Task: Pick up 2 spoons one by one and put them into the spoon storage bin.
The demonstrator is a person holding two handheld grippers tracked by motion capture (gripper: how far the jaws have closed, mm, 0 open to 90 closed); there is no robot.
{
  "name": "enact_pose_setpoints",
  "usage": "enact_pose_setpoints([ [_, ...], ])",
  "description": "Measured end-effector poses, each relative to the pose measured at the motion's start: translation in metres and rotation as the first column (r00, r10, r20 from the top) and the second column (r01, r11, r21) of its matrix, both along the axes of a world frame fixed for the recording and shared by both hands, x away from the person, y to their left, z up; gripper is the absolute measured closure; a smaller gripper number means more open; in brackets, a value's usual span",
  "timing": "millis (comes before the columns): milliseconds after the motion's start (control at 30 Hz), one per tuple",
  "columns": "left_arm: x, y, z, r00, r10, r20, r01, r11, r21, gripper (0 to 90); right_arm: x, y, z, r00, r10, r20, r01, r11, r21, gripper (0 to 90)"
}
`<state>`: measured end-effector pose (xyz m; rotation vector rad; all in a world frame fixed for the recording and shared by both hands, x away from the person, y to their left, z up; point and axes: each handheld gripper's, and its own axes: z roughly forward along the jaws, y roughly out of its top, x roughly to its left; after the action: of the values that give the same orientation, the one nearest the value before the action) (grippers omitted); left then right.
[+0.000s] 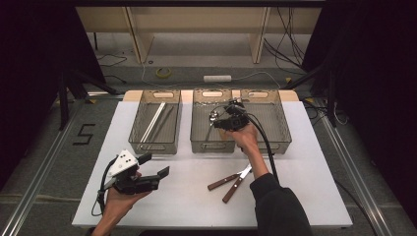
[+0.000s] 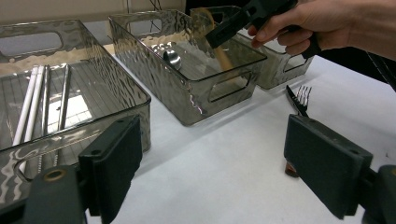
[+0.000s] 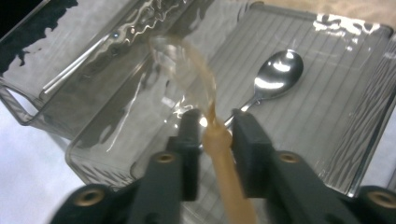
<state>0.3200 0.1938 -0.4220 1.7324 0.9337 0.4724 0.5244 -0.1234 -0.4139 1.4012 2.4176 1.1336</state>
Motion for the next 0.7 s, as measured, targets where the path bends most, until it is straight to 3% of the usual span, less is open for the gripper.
enact_pose_setpoints([
  [233, 0.0, 0.0, 0.0, 1.0, 0.001, -0.001, -0.001, 1.0, 0.001, 19.0, -0.004, 0.0, 0.008, 0.9993, 0.019, 0.034, -0.019, 1.0, -0.017, 64.2],
  [400, 0.0, 0.0, 0.0, 1.0, 0.004, -0.003, -0.004, 1.0, 0.004, 19.0, -0.012, 0.0, 0.013, 0.9985, 0.045, 0.032, -0.045, 0.999, -0.01, 53.2],
  [633, 0.001, 0.0, 0.0, 0.9999, 0.012, -0.001, -0.012, 0.9999, -0.003, 18.9, -0.05, 0.008, 0.026, 0.9839, 0.144, 0.106, -0.145, 0.989, 0.001, 45.6],
  [700, 0.0, 0.0, 0.0, 0.9999, 0.012, -0.003, -0.012, 0.9999, 0.002, 18.9, -0.062, 0.01, 0.028, 0.9794, 0.17, 0.109, -0.172, 0.985, 0.008, 42.9],
])
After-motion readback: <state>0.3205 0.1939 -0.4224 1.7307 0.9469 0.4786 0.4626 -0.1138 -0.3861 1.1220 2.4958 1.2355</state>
